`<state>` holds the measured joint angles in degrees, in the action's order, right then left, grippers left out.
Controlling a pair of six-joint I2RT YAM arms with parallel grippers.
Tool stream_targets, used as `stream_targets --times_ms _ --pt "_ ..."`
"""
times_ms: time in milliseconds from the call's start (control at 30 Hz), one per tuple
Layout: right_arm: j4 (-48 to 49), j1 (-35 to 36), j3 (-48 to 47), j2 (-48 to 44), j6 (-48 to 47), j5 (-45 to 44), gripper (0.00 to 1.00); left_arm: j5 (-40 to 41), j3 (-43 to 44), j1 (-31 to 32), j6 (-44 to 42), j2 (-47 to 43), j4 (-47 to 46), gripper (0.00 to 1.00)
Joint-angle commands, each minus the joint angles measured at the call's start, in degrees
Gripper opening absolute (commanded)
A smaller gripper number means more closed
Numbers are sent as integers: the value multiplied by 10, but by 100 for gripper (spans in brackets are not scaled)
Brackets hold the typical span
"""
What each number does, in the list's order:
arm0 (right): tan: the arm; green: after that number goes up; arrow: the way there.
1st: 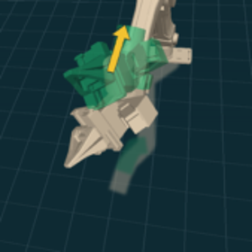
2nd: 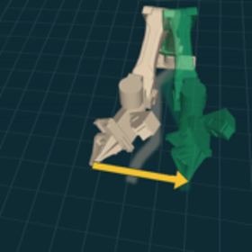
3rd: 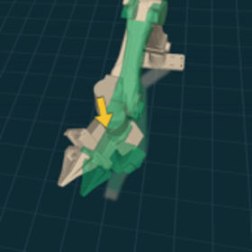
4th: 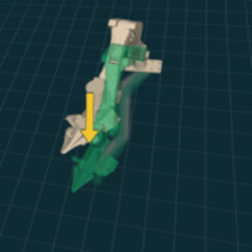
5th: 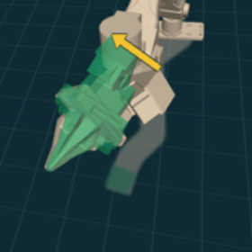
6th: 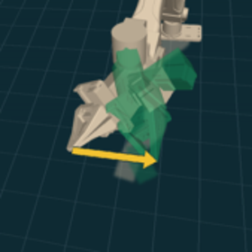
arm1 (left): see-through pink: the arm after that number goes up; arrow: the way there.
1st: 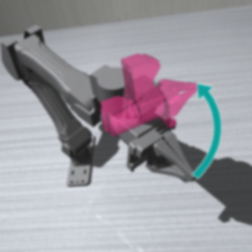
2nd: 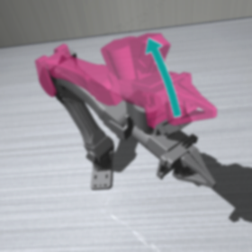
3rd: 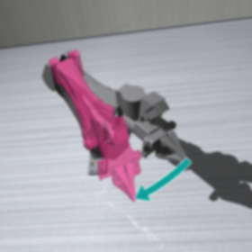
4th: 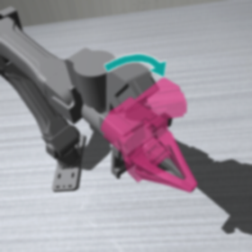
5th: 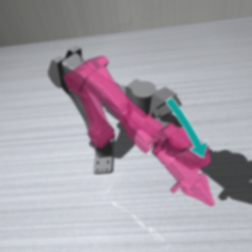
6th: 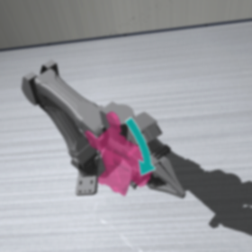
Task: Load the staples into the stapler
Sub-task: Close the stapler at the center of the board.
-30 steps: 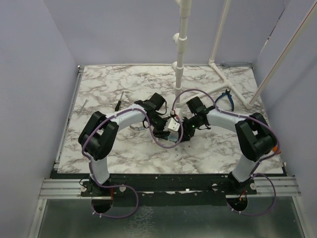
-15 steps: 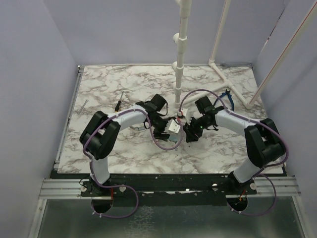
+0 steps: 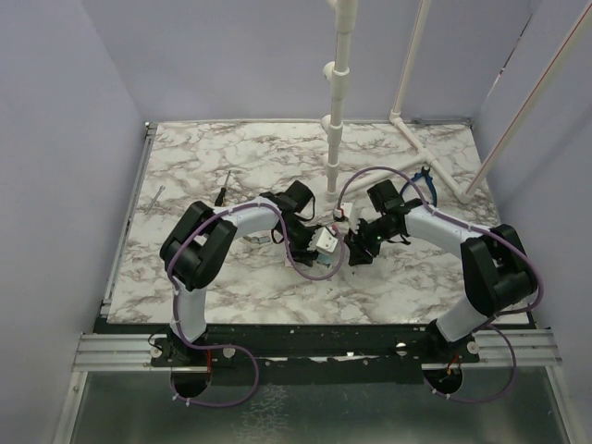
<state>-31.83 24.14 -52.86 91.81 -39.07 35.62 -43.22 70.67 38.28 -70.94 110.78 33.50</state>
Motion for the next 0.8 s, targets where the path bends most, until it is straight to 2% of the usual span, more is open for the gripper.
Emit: stream_targets --times_ms 0,100,300,367,500,633,767 --pt "-6 -4 8 -8 -8 17 46 -14 4 2 -8 19 0 47" --pt "2 -14 11 -16 -15 35 46 -22 6 0 10 20 0 34" --pt "30 -39 17 -49 -39 65 47 -86 26 -27 88 15 1 6" --pt "43 -44 17 -63 -41 70 47 -96 28 -32 111 11 0 1" --pt "74 -48 21 -95 -41 70 47 -105 38 -35 176 6 -3 0" --pt "87 -48 17 -124 -79 73 49 -106 84 -38 309 20 -2 0" --pt "105 -41 25 -152 -124 34 52 -129 115 -45 406 26 -1 0"
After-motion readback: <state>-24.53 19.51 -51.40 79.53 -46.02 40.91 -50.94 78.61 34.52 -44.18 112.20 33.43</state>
